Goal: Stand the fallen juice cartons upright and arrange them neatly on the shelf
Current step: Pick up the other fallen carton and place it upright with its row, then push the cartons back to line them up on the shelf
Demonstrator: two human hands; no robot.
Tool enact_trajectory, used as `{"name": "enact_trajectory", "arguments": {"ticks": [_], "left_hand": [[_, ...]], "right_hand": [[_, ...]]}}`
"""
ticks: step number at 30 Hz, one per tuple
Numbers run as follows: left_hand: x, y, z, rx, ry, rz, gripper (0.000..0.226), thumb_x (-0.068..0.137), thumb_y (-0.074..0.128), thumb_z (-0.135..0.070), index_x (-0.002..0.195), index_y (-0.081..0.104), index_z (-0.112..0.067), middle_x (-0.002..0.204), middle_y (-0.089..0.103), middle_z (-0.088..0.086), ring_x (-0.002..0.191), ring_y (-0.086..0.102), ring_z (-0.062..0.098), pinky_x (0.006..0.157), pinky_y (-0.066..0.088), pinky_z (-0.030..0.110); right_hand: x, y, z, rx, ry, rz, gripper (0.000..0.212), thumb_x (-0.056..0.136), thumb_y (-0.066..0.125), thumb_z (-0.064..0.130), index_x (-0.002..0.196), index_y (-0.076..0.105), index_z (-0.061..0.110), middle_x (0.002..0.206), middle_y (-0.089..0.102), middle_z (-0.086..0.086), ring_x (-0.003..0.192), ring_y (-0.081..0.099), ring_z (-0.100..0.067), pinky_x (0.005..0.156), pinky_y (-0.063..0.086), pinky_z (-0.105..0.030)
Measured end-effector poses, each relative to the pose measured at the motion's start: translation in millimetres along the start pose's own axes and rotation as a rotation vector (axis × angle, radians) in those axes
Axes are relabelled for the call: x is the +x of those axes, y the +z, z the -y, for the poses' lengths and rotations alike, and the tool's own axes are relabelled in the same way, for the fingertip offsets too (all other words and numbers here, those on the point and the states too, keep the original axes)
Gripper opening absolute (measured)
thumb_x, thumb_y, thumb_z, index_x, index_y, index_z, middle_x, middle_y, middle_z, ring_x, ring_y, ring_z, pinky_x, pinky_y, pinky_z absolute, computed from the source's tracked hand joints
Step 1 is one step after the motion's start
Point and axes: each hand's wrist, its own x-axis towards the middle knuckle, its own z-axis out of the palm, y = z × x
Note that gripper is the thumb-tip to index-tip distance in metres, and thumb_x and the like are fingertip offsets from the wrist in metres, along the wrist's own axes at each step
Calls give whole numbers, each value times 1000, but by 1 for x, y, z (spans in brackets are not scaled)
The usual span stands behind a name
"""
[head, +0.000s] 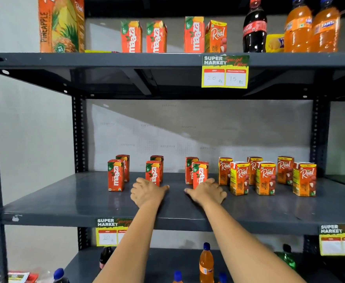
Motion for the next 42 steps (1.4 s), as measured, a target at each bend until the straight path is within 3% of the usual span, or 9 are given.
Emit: {"name": "enact_trajectory", "arguments": {"ticks": [4, 10, 15, 21, 42], "left_hand": [[9, -1, -6, -1, -6, -40, 85, 73, 71, -57, 128, 40, -1, 128, 52, 16, 118, 51, 29, 97, 41, 37], [22, -7, -5, 24, 32, -56, 69, 77, 69, -53, 124, 54, -4, 122, 60, 13, 112, 57, 28, 92, 46, 36], [25, -8, -17, 44, 29, -24, 71, 76, 71, -48, 127, 49, -4, 126, 56, 13, 116, 53, 27, 95, 44, 35], [17, 7, -29, 46, 63, -4, 63, 79, 68, -45, 125, 52, -5, 124, 58, 12, 114, 54, 27, 95, 44, 34], [6, -12, -37, 68, 73, -30, 60, 78, 70, -45, 122, 55, -8, 122, 60, 10, 112, 54, 26, 93, 46, 34]], "right_hand": [[8, -7, 6, 0, 48, -55, 80, 72, 63, 67, 124, 45, 8, 127, 56, -12, 117, 50, -29, 96, 31, -38], [11, -5, 24, 4, -27, -45, 61, 73, 64, 61, 114, 57, 16, 114, 64, -4, 106, 57, -24, 91, 31, -38], [14, -9, 27, -13, -6, 9, 77, 68, 67, 67, 122, 51, 15, 123, 59, -6, 115, 52, -27, 96, 32, -40], [19, -11, 8, -19, 22, -30, 65, 72, 66, 61, 119, 57, 17, 120, 60, -5, 112, 54, -26, 92, 34, -39], [9, -28, 5, 3, -21, -25, 69, 73, 67, 63, 122, 54, 17, 123, 60, -6, 113, 55, -27, 93, 37, -39]]}}
